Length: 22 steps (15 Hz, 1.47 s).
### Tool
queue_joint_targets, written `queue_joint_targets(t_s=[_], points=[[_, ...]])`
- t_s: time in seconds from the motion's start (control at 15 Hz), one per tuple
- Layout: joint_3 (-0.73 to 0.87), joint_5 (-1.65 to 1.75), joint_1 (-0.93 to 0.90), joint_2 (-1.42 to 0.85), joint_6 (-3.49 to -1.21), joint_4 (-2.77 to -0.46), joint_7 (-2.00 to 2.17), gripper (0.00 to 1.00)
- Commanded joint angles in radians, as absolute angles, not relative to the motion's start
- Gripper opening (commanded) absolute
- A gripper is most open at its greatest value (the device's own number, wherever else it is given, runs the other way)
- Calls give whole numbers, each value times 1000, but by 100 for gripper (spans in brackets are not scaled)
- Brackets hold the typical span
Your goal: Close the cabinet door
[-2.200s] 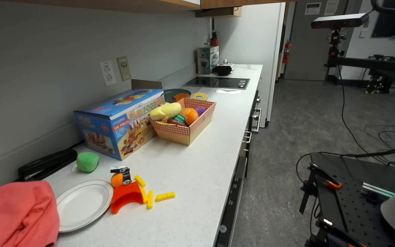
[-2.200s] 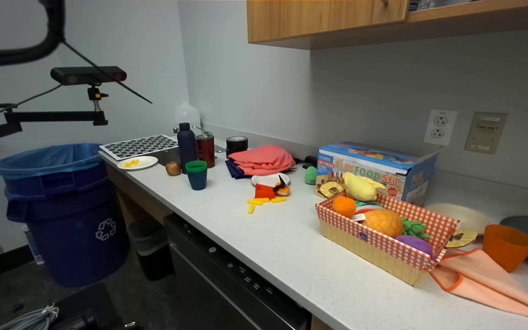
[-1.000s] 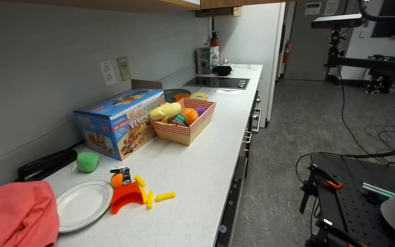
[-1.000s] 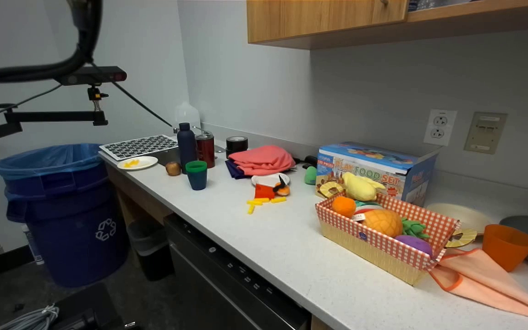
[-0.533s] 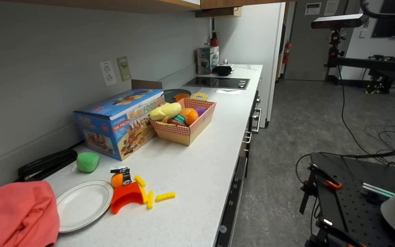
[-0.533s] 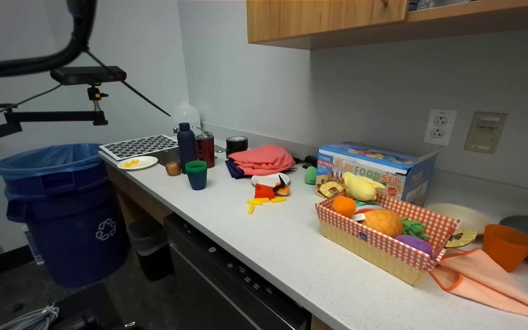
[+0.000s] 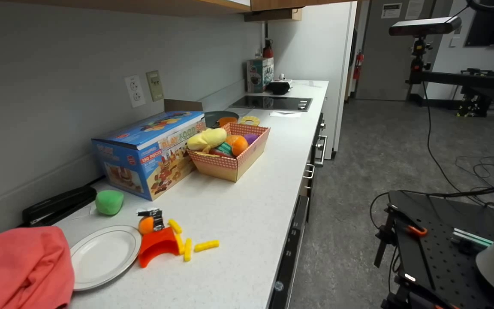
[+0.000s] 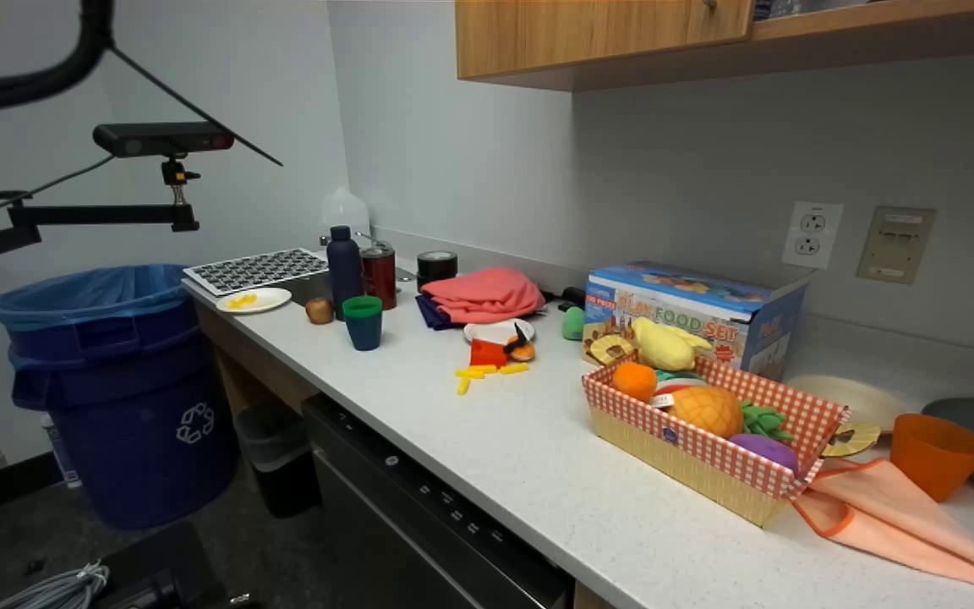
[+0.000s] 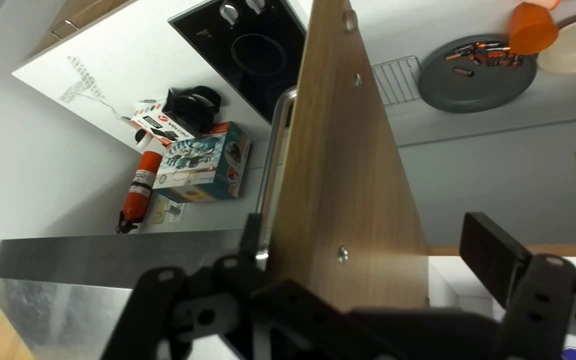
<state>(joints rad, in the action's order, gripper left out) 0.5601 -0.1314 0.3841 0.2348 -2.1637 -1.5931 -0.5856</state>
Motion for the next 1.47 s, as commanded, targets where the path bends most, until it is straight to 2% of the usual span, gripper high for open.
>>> queue_joint_targets(t_s=[0.0,1.0,1.4], points=[[550,-126,345,306,-2124,-1642,-611,100],[449,-135,237,463,-2072,-1769,-572,100],[421,-152,177,445,-2133,-1775,-524,100]])
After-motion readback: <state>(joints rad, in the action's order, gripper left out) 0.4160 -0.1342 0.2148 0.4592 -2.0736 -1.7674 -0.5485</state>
